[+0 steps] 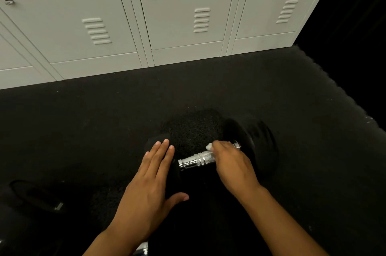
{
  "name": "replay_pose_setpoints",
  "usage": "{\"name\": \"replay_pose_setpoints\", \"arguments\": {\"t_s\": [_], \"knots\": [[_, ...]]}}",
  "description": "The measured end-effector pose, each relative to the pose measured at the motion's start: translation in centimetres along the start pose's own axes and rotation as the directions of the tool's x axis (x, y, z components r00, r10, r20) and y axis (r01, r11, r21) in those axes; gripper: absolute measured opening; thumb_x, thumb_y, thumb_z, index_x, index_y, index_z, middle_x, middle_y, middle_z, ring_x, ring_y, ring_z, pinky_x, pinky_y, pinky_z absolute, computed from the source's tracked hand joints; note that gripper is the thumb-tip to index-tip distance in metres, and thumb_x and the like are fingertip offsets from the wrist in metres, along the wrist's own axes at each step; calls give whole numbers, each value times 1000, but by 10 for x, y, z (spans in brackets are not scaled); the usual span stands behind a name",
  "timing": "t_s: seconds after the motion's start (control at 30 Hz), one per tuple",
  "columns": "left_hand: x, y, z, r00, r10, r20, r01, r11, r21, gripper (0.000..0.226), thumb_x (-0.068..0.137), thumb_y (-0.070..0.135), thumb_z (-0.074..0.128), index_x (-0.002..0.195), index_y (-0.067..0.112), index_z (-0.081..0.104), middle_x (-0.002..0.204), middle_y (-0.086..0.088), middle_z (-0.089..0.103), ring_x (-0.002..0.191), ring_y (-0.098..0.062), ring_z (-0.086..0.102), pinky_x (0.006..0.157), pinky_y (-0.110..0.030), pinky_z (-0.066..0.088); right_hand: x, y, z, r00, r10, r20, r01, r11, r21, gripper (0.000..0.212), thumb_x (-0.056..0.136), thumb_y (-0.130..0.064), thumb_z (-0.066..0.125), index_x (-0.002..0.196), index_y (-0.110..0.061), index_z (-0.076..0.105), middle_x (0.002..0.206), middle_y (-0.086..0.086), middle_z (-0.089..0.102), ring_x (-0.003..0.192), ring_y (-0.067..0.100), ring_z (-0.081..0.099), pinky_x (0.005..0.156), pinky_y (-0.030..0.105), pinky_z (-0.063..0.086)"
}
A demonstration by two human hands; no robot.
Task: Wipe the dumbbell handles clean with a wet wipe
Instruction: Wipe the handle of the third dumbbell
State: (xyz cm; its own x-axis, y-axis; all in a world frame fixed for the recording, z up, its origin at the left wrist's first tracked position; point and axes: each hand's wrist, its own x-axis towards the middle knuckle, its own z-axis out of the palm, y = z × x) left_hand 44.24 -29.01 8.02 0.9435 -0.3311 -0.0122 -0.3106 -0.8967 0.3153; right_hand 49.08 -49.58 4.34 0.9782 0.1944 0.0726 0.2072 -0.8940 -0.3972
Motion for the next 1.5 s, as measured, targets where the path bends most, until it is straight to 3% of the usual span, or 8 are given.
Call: {"name": "replay_pose_setpoints", "arguments": {"t_s": [0.17,0.37,0.47,0.57,0.77,0.93,1.1,1.5], "knots": [[0,-1,2,1000,0,-12,0,1000,-16,94,72,67,42,144,8,28,153,-3,22,142,-11,6,113,-23,-2,28,-15,-1,987,61,146,-38,987,-155,29,99,-31,34,93,-12,56,93,7,65,86,26,60,64,31,37],[0,-2,2,1000,9,-22,-10,1000,-27,94,72,68,44,144,9,27,153,-3,22,142,-11,6,113,-25,-3,-11,0,13,990,-38,-137,38,999,-6,34,91,-25,34,94,-11,65,104,5,68,107,20,61,94,27,40],[0,-3,3,1000,4,-25,-5,999,-35,95,72,67,49,144,9,27,153,-4,22,142,-9,3,113,-25,-5,-8,2,20,977,-20,-212,11,999,-45,12,87,-11,58,95,-7,65,105,9,68,107,25,61,88,32,46],[0,-2,4,1000,-3,-15,2,999,-41,95,72,68,44,144,9,28,153,-3,23,142,-10,5,114,-24,-2,-19,-7,31,975,-95,-199,87,995,-47,36,72,3,73,107,-1,64,115,14,64,112,28,58,92,38,46],[-1,-2,3,999,-6,-42,4,998,-66,94,71,68,44,144,11,27,153,-1,22,142,-9,6,113,-24,0,-59,6,38,960,-23,-280,21,1000,-7,36,98,-17,34,116,0,60,124,15,57,118,23,52,100,31,40],[1,-3,4,999,9,-47,-12,998,-66,95,71,67,47,144,9,29,153,-2,22,142,-8,4,113,-23,-3,-33,-2,34,950,114,-291,-131,991,-40,39,65,12,74,101,5,63,112,22,63,103,31,62,79,36,53],[1,-2,2,999,2,-44,-5,997,-78,95,71,67,49,145,11,26,153,0,20,141,-5,0,112,-22,-7,-37,-6,23,899,178,-400,-128,980,149,27,85,-3,59,113,-2,61,117,17,62,108,24,60,88,32,47],[-1,-2,5,999,-6,-37,3,998,-60,94,71,67,44,144,10,29,153,-2,22,142,-10,5,113,-23,-1,-25,9,41,935,-14,-354,-15,997,-80,45,70,5,75,113,-1,64,121,16,61,117,28,54,97,41,43]]}}
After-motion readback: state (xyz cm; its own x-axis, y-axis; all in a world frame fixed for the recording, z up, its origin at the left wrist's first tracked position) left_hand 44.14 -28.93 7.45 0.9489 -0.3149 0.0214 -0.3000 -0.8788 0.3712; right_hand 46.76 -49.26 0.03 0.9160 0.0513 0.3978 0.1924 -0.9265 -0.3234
